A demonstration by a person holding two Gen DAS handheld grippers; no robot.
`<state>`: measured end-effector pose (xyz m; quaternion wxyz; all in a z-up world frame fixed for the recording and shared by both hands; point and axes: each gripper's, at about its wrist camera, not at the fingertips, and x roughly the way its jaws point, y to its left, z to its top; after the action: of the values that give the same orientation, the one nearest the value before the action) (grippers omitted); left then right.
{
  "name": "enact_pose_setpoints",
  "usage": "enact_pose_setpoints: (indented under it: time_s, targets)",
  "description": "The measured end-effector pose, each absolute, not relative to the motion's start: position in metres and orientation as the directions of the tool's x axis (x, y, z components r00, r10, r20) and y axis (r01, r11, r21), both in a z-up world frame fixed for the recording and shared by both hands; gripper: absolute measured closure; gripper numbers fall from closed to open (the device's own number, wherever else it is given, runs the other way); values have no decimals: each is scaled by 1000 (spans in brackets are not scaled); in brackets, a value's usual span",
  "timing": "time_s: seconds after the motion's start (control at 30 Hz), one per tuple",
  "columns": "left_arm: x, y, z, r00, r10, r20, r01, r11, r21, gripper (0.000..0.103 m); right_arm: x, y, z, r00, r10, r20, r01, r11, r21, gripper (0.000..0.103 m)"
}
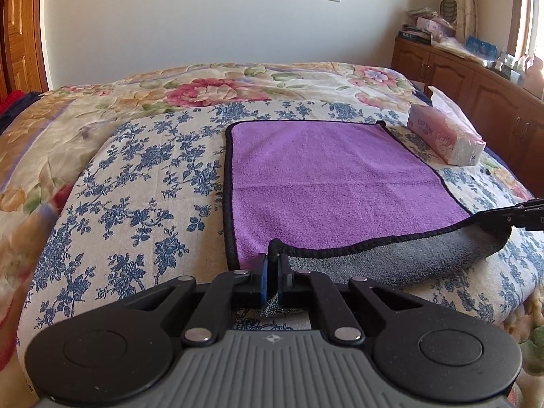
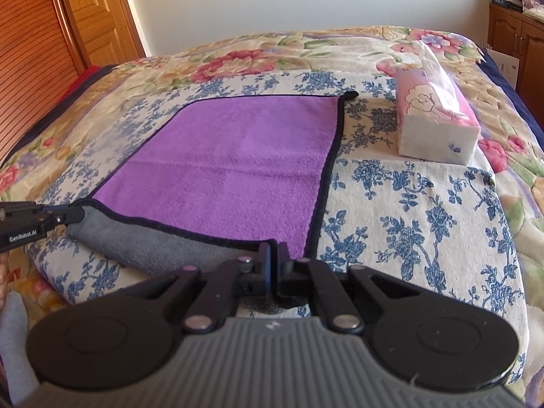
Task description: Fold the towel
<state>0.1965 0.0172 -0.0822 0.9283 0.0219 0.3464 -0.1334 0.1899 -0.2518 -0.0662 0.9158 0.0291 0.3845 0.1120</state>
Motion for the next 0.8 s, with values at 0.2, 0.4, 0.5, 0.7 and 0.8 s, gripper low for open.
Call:
enact_pose_setpoints:
  time_s: [0.2, 0.4, 0.5, 0.7, 0.8]
  targets:
    - [196, 18, -76, 735, -242, -633, 262, 963, -64, 97, 188, -251, -62, 694, 237, -680, -191, 971, 144, 99]
    - [195, 18, -72, 747, -248, -617, 262, 963, -70, 97, 188, -252, -58, 716, 238, -656, -189, 971, 145, 99]
    - [195, 19, -70, 753, -249, -609, 258, 963, -75, 97, 188, -253, -55, 728, 235, -644, -186, 972, 144, 99]
    - [194, 21, -66, 766, -253, -591, 251, 964, -87, 97, 188, -252, -52, 744, 232, -627, -189, 973, 135, 99]
    - [195, 21, -63, 773, -257, -580, 251, 964, -93, 97, 189, -252, -51, 751, 230, -619, -189, 973, 133, 99]
